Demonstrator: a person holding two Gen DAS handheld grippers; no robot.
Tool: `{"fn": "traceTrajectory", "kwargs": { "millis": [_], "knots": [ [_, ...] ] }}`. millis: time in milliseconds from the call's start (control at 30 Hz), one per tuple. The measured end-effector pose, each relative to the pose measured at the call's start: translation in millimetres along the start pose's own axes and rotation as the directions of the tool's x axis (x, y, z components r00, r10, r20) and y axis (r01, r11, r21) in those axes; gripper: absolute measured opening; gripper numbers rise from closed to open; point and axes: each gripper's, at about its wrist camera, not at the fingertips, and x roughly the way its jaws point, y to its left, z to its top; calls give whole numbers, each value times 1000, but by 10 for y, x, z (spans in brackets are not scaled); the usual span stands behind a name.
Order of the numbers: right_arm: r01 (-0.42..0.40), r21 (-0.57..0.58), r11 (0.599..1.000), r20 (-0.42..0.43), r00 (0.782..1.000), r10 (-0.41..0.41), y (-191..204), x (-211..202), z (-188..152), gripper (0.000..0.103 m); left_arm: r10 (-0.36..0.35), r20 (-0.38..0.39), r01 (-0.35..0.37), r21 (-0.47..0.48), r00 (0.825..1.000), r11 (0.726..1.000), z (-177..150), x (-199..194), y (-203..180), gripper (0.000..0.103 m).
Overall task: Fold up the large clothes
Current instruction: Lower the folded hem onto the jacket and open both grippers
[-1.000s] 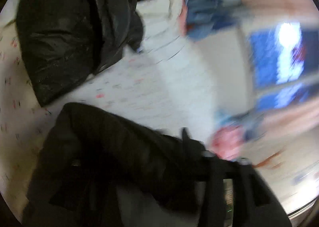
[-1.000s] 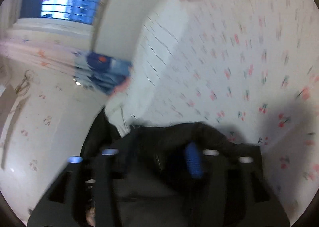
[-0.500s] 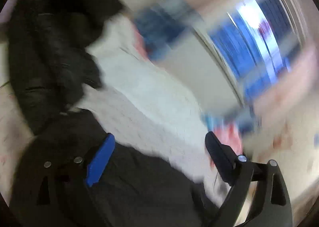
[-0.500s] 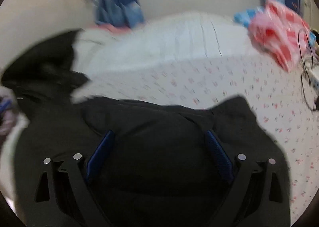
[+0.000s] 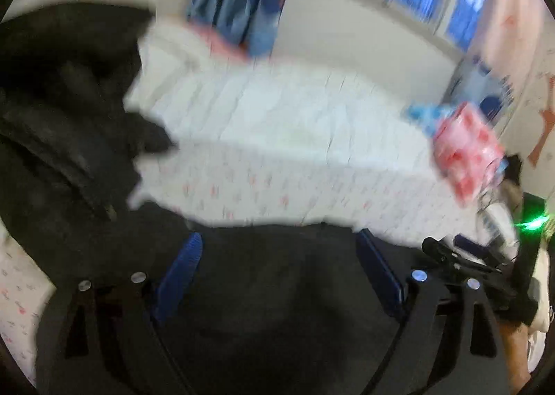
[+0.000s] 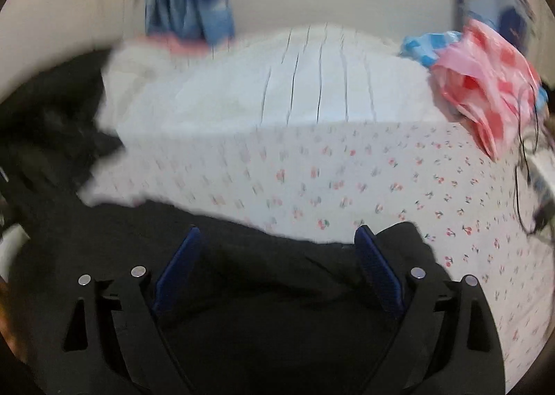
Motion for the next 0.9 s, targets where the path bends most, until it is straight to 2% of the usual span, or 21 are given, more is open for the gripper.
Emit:
{"fn": "traceTrajectory", "kwargs": {
  "millis": [33,67,100,133,200,233,300,333,367,400,467,500,533,600,633,700,733,800,833,900],
  "knots": [
    [29,-30,999,-48,998,-30,38,209,-80,87,11,-73,-13,-24,997,1000,-74,350,137,86],
    [-24,36,999,-91,995,27,-56,436,-166,88,-20,-94,13,-79,995,997,-128,533,269,86],
    [-49,108,993,-97,993,60,-172,554,-181,89,-30,-93,19,-109,995,994,-138,589,333,86],
    [-48,138,989,-105,992,63,-230,643,-194,92,-18,-102,6,-116,995,993,-131,665,340,86],
    [-24,102,994,-155,987,40,-182,732,-190,93,30,-123,-39,-70,992,997,-130,689,241,84],
    [-25,80,996,-174,984,39,-170,673,-176,92,42,-126,-47,-38,991,998,-142,578,197,80],
    [-69,110,992,-173,981,87,-236,425,-170,92,1,-88,-4,-39,996,999,-176,210,234,78],
    [-110,127,986,-145,981,128,-299,196,-186,92,-25,-28,24,-39,999,999,-211,-157,331,78],
    [-147,120,982,-73,985,156,-372,-190,-252,92,-30,21,31,-29,999,999,-281,-465,430,79],
    [-135,88,987,-14,990,137,-418,-520,-358,92,-37,63,39,-24,997,999,-370,-837,574,79],
    [-103,26,994,54,993,101,-493,-979,-663,96,-25,104,30,-45,994,999,-590,-1227,821,86],
    [-71,11,997,70,995,70,-519,-1086,-855,96,-14,102,19,-48,995,999,-690,-1291,913,86],
    [-28,-14,1000,36,999,28,-528,-1041,-1093,96,8,56,-5,-38,998,999,-864,-1246,1016,86],
    [30,-82,996,-115,993,-40,-492,-659,-1422,96,73,-86,-73,-1,994,997,-1112,-891,1134,86],
    [-29,-71,997,-95,995,22,-546,-586,-1564,96,80,-158,-76,31,984,997,-1283,-655,1211,86],
    [-77,83,994,-146,985,88,-737,-745,-1550,95,56,-194,-66,-48,979,997,-1324,-725,1344,83],
    [-116,159,981,-114,984,135,-840,-911,-1561,95,34,-173,-54,-109,984,993,-1283,-932,1421,80],
    [-217,246,945,-29,973,231,-1048,-1324,-1654,95,-6,-110,-9,-138,994,990,-1234,-1335,1537,80],
    [-227,267,937,-20,970,240,-1156,-1485,-1751,95,-2,-76,-10,-160,997,987,-1236,-1566,1649,81],
    [-277,345,897,-18,953,301,-1375,-1610,-1973,95,-36,-69,18,-248,997,969,-1310,-1796,1915,87]
  ]
}}
